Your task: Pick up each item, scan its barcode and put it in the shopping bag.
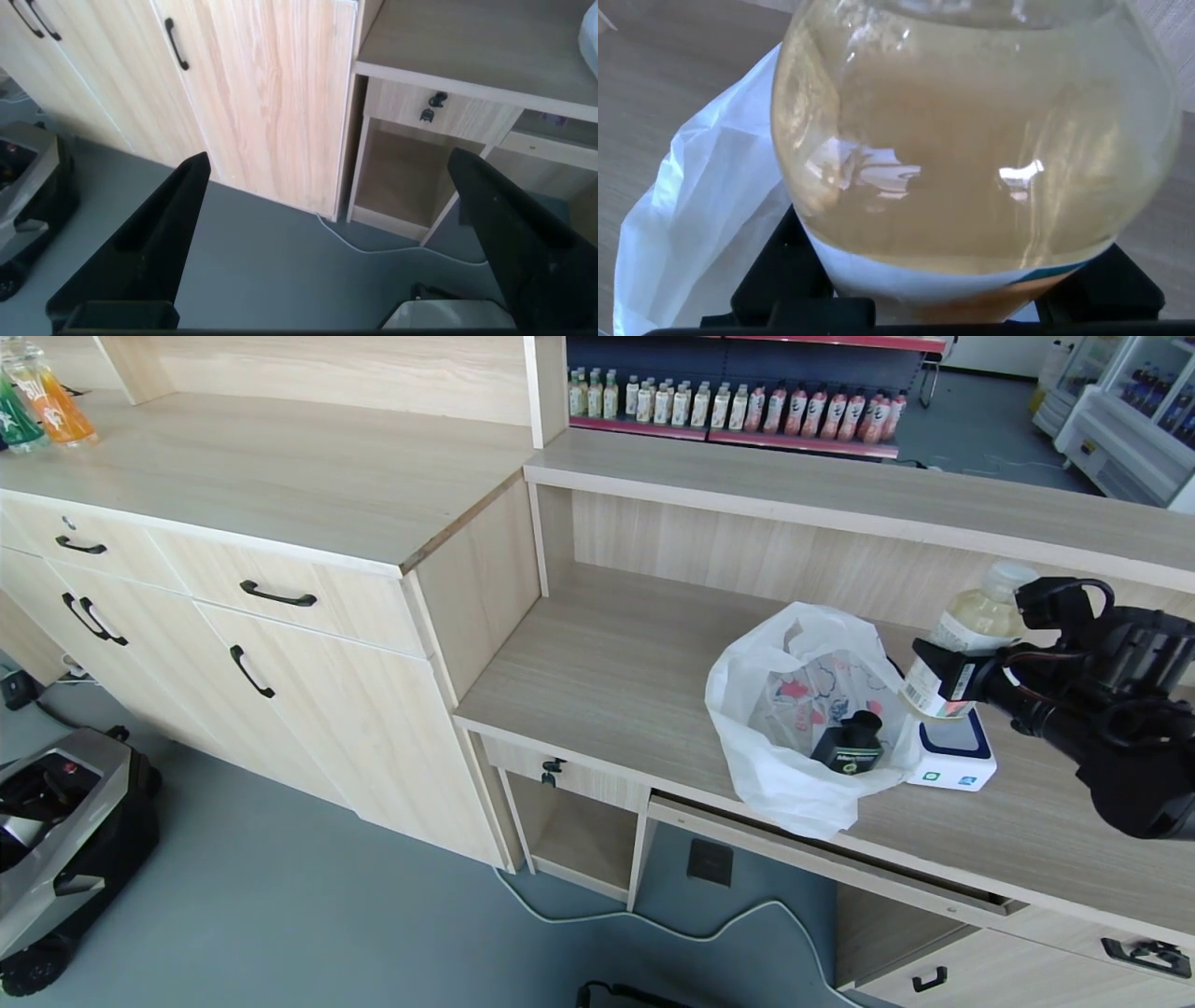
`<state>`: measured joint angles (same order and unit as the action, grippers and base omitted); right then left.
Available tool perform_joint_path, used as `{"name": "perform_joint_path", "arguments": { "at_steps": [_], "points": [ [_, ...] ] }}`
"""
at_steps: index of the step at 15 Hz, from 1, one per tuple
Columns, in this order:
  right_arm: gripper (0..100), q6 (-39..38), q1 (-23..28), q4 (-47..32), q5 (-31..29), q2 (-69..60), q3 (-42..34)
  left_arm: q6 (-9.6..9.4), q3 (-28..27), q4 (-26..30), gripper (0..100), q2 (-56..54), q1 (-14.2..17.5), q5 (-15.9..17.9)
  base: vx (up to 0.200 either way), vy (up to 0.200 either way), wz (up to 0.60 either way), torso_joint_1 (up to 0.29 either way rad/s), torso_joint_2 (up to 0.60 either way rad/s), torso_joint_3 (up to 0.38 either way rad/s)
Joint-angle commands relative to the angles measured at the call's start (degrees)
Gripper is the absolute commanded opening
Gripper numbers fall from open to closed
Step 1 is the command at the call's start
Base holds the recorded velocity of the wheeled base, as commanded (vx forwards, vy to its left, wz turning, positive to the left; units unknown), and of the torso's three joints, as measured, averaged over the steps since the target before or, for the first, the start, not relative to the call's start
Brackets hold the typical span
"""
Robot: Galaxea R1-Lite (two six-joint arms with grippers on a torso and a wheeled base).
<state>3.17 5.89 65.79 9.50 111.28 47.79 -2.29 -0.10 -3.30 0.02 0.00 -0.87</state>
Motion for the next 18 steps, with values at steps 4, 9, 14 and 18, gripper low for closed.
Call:
{"name": "perform_joint_path", "arguments": {
  "at_steps": [4, 9, 14, 18],
  "points": [
    [0, -0.01, -0.26, 1.18, 0.7, 5.97, 3.72, 0.01, 0.01, -0.04, 100, -0.02, 0.0, -0.01, 0.0, 0.0, 0.0, 0.0, 0.0, 0.0],
    [0, -0.01, -2.37, 2.67, 2.19, 10.1, 6.97, 0.01, 0.01, -0.04, 100, -0.02, 0.0, -0.01, 0.0, 0.0, 0.0, 0.0, 0.0, 0.0],
    [0, 0.08, -3.78, 2.76, 2.19, 13.7, 9.43, 0.01, 0.01, -0.04, 100, -0.02, 0.0, -0.01, 0.0, 0.0, 0.0, 0.0, 0.0, 0.0],
    [0, 0.26, -3.08, 3.29, 2.19, 16.08, 12.07, 0.01, 0.01, -0.04, 100, -0.02, 0.0, -0.01, 0.0, 0.0, 0.0, 0.0, 0.0, 0.0]
  ]
}}
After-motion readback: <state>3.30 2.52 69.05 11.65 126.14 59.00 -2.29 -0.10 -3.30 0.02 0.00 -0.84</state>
